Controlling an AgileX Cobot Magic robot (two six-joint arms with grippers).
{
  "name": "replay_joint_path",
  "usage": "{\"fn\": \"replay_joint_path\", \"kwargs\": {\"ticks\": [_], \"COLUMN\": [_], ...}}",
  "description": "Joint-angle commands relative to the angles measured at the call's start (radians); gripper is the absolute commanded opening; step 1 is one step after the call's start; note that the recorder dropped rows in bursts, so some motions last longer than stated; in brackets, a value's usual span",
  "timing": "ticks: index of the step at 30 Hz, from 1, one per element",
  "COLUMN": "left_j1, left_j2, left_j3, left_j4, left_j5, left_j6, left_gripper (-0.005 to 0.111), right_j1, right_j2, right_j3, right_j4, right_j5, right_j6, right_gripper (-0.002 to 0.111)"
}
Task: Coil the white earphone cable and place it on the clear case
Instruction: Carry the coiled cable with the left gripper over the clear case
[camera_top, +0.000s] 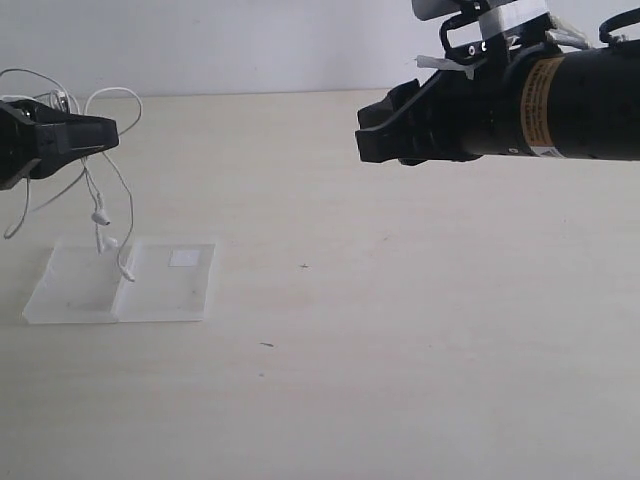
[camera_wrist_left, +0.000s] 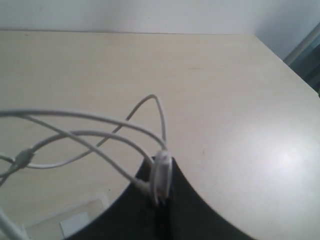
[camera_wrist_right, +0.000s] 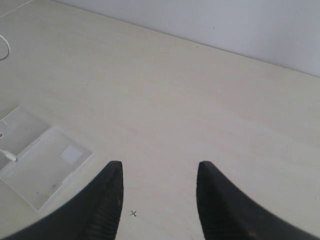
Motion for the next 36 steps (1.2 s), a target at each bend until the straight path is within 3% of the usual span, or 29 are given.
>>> {"fn": "replay_joint_path", "kwargs": {"ticks": [1, 36], "left_j1": [0.001, 0.001], "left_j2": [0.024, 0.281], "left_j3": [0.004, 0.004], "left_j4": [-0.015, -0.015], "left_j5": [0.0, -0.049], "left_j6": [0.003, 0.076], "left_gripper": [0.0, 0.0], "right_j1": [0.0, 0.0], "right_j2": [-0.008, -0.008], "right_j3": [0.004, 0.004], "right_j4": [0.004, -0.008], "right_j5": [-0.005, -0.006], "right_j6": [-0.002, -0.004], "right_gripper": [0.046, 0.046]}}
